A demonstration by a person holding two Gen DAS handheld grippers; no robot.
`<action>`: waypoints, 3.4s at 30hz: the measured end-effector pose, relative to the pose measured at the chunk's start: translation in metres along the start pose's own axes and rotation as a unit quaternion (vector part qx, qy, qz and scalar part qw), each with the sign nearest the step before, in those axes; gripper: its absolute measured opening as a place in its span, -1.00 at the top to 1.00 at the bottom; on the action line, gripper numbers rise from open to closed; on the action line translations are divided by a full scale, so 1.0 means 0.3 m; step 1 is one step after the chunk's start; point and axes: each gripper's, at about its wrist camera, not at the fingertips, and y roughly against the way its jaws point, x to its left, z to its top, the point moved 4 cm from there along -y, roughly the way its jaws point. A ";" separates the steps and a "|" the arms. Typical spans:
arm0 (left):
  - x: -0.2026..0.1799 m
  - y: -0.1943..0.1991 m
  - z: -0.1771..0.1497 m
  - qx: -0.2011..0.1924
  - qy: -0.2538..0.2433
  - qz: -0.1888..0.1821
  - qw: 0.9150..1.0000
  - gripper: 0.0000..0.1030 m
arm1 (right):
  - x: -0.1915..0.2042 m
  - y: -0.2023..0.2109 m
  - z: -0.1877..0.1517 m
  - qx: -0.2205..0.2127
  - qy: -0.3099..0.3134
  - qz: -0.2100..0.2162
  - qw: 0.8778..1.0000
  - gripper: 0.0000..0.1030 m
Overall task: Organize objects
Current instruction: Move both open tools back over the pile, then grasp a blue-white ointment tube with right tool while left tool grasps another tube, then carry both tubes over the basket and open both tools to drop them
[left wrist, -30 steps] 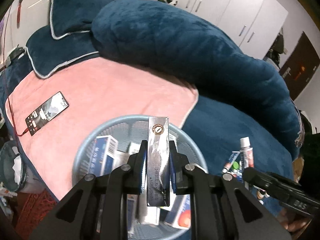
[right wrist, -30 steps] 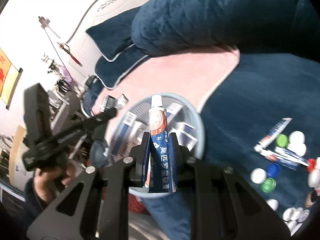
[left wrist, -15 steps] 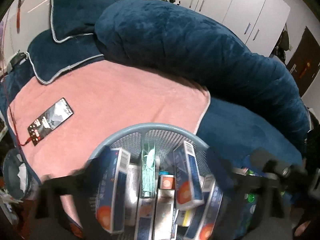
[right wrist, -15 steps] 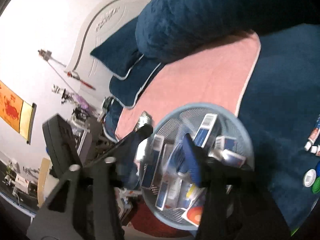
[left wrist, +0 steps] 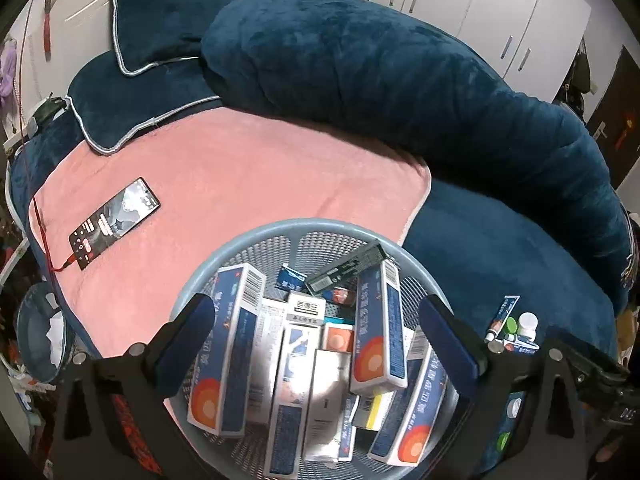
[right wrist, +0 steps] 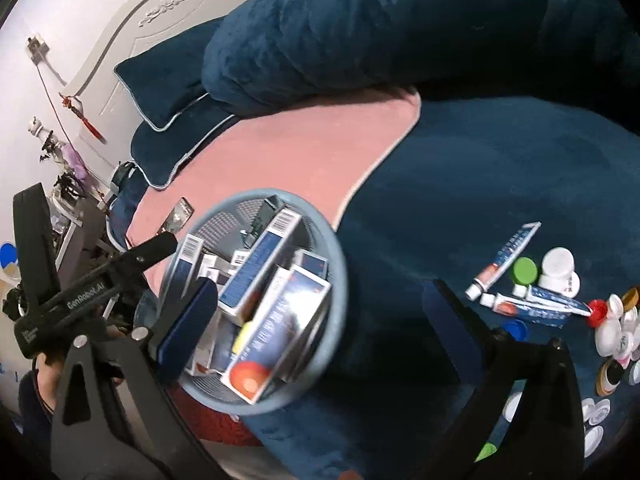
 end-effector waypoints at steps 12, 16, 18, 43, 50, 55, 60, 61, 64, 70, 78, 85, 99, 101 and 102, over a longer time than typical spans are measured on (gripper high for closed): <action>-0.152 0.003 -0.024 0.006 -0.040 -0.012 0.999 -0.99 | -0.155 0.081 -0.028 -0.007 -0.038 -0.025 0.999 -1.00; -0.220 0.010 -0.037 0.013 -0.041 -0.039 0.998 -0.99 | -0.242 0.112 -0.027 -0.013 -0.052 -0.042 0.998 -1.00; -0.263 0.006 -0.049 0.021 -0.046 -0.050 0.997 -0.99 | -0.287 0.126 -0.028 -0.015 -0.061 -0.047 0.997 -1.00; -0.518 -0.102 -0.145 0.090 -0.108 -0.091 0.986 -0.99 | -0.625 -0.080 -0.102 0.084 -0.119 0.006 0.989 -1.00; -0.519 -0.111 -0.151 0.098 -0.103 -0.099 0.985 -0.99 | -0.578 -0.061 -0.127 0.095 -0.153 0.113 0.977 -1.00; -0.507 -0.119 -0.155 0.101 -0.102 -0.095 0.985 -0.99 | -0.554 -0.076 -0.121 0.094 -0.134 0.107 0.981 -0.98; -0.503 -0.125 -0.159 0.103 -0.103 -0.092 0.985 -0.99 | -0.524 -0.135 -0.138 0.120 -0.047 -0.002 0.992 -0.42; -0.505 -0.127 -0.161 0.104 -0.104 -0.091 0.985 -0.99 | -0.513 -0.151 -0.146 0.127 -0.022 -0.029 0.991 -0.22; -0.513 -0.131 -0.166 0.106 -0.110 -0.088 0.984 -0.99 | -0.464 -0.179 -0.182 0.137 0.081 -0.107 0.981 0.16; -0.581 -0.186 -0.180 0.114 -0.148 -0.080 0.979 -0.99 | -0.481 -0.096 -0.176 0.104 0.057 -0.088 0.989 0.58; -0.811 -0.352 -0.258 0.137 -0.224 -0.096 0.960 -0.98 | -0.656 0.067 -0.214 0.076 -0.046 -0.072 0.993 0.62; -0.919 -0.510 -0.284 0.138 -0.249 -0.067 0.956 -0.91 | -0.719 0.097 -0.286 0.096 -0.047 -0.076 0.991 0.62; -0.903 -0.574 -0.322 0.128 -0.281 -0.071 0.949 0.62 | -0.698 0.039 -0.280 0.104 -0.041 -0.085 0.990 0.60; -0.909 -0.557 -0.327 0.135 -0.277 -0.078 0.948 0.65 | -0.703 0.051 -0.284 0.101 -0.050 -0.083 0.990 0.61; -0.918 -0.555 -0.323 0.133 -0.278 -0.084 0.948 0.64 | -0.706 0.053 -0.287 0.102 -0.054 -0.082 0.990 0.61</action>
